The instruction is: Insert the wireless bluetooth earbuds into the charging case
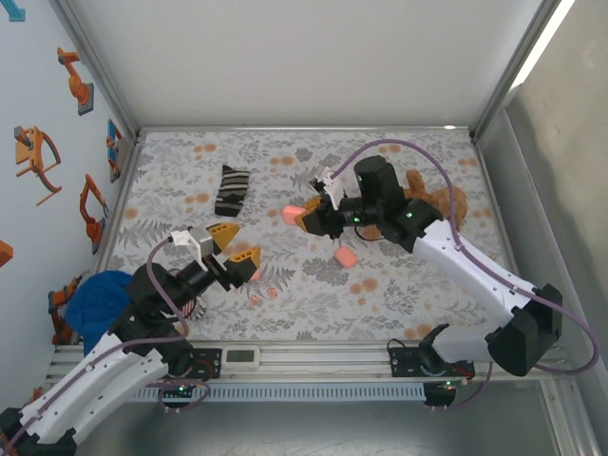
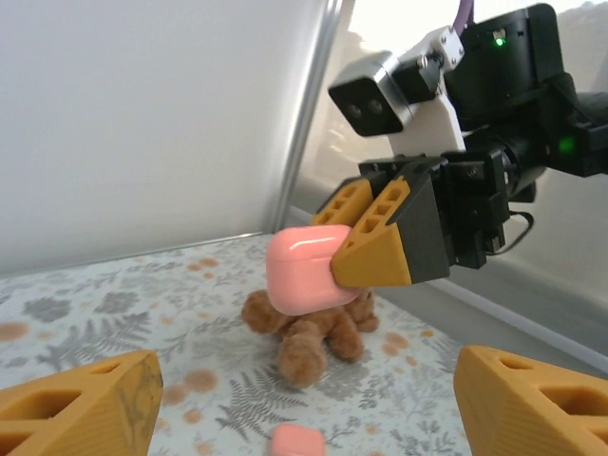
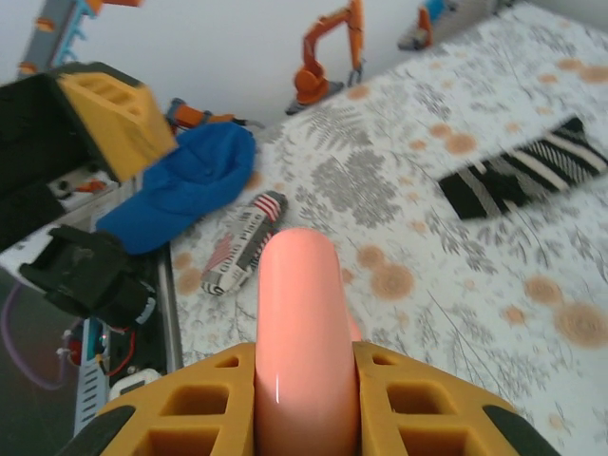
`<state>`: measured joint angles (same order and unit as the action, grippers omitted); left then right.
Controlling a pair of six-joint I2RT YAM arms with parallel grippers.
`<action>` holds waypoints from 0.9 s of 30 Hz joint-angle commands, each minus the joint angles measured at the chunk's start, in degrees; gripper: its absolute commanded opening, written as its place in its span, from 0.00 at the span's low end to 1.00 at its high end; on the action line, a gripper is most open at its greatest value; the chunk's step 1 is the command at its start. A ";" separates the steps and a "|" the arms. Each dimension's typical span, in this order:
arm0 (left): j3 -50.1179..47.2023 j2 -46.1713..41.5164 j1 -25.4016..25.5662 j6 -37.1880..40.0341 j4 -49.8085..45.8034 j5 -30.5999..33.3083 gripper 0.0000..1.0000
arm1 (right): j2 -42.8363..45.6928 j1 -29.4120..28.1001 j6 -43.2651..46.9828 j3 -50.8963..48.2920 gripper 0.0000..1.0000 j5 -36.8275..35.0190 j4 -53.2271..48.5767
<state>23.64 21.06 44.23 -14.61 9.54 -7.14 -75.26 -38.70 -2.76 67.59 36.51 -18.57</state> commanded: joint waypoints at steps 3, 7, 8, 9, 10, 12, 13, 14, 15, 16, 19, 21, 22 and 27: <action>0.88 -3.52 -0.10 1.20 -11.28 11.45 0.84 | -4.49 3.41 -4.60 -3.12 0.15 -2.59 1.70; 0.97 -3.95 -0.09 -0.85 -14.38 15.78 0.87 | -9.03 5.96 -9.32 -4.28 0.14 -0.89 3.46; 1.12 -3.82 -0.11 -1.38 -15.30 16.71 0.87 | -10.00 6.34 -10.17 -4.56 0.14 -0.66 3.96; 1.28 -3.59 -0.06 -1.85 -16.70 17.64 0.88 | -11.19 6.68 -10.78 -4.80 0.14 -0.63 4.29; 1.45 -3.35 -0.07 -2.46 -18.19 18.69 0.88 | -12.36 6.87 -11.07 -4.93 0.14 -1.09 4.23; 1.27 -2.97 -0.10 -3.71 -20.78 20.95 0.88 | -14.56 7.12 -11.52 -4.97 0.14 -2.61 3.99; 1.00 -2.88 -0.10 -4.66 -21.86 22.21 0.89 | -15.80 7.23 -11.63 -4.95 0.14 -3.35 3.82; 0.80 -2.91 -0.07 -5.31 -22.66 22.93 0.89 | -16.76 7.31 -11.58 -4.96 0.14 -3.89 3.82; 0.47 -3.15 -0.11 -5.95 -23.19 23.32 0.89 | -17.90 7.32 -11.65 -5.00 0.14 -4.44 3.86; 0.07 -3.43 -0.15 -6.43 -23.40 23.57 0.89 | -18.96 7.40 -11.63 -4.91 0.14 -4.59 3.83; -1.14 -4.85 -0.17 -7.53 -23.53 24.49 0.89 | -21.73 7.41 -11.66 -4.46 0.14 -4.27 4.01; -1.85 -6.36 -0.19 -8.63 -24.85 27.20 0.94 | -23.53 7.41 -11.74 -4.09 0.14 -3.99 4.17; -2.14 -6.55 -0.15 -9.15 -25.63 28.58 0.94 | -24.27 7.41 -11.74 -4.00 0.14 -3.99 4.13; -3.14 -11.93 -0.19 -11.43 -30.44 31.39 0.98 | -28.16 7.40 -12.02 -3.21 0.15 -3.73 4.47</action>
<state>21.08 10.94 44.23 -23.51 -17.28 21.15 -102.02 -31.62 -13.78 63.09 32.88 -15.49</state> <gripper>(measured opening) 0.976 0.226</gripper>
